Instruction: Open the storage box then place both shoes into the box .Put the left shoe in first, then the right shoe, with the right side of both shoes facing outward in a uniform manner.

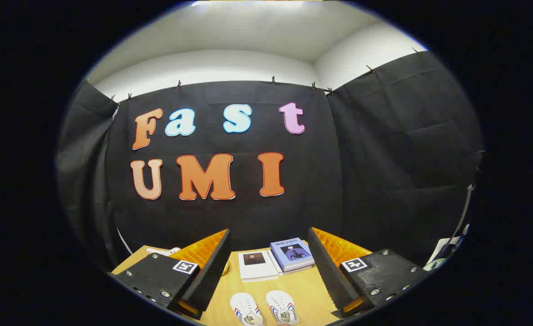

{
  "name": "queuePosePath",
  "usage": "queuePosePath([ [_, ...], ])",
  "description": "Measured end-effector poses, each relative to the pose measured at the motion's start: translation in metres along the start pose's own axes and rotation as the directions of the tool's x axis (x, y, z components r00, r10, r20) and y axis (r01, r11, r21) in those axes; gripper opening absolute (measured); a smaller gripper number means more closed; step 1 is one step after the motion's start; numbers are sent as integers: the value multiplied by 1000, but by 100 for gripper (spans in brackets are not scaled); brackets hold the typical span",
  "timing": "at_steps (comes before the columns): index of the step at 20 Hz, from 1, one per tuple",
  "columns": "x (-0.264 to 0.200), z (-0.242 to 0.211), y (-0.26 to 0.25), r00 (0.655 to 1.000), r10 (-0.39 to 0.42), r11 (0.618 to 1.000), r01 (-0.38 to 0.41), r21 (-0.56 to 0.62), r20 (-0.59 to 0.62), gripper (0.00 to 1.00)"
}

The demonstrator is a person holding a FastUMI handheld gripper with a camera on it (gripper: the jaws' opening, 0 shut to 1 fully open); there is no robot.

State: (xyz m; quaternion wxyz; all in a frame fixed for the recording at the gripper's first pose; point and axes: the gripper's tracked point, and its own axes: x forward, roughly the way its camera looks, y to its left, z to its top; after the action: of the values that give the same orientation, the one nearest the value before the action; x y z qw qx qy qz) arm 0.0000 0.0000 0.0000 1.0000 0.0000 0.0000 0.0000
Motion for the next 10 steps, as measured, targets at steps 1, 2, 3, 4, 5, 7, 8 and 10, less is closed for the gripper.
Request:
queuePosePath([
  [1, 1, 0, -1, 1000, -7, 1000, 7, -11, -1, 99],
  [2, 2, 1, -2, 1000, -7, 1000, 7, -21, -3, 99],
  [3, 3, 3, -4, 1000, -2, 1000, 2, -25, -4, 99],
  [4, 5, 7, -5, 1000, 9, 1000, -9, -23, 2, 99],
  [5, 8, 11, -8, 1000, 15, 1000, -15, -18, 13, 99],
  [7, 15, 13, -17, 1000, 24, 1000, -24, -4, 7, 99],
  [8, 18, 14, -19, 999, 36, 999, -36, 4, 8, 99],
  [10, 26, 17, -29, 999, 42, 999, -42, 15, 5, 99],
])
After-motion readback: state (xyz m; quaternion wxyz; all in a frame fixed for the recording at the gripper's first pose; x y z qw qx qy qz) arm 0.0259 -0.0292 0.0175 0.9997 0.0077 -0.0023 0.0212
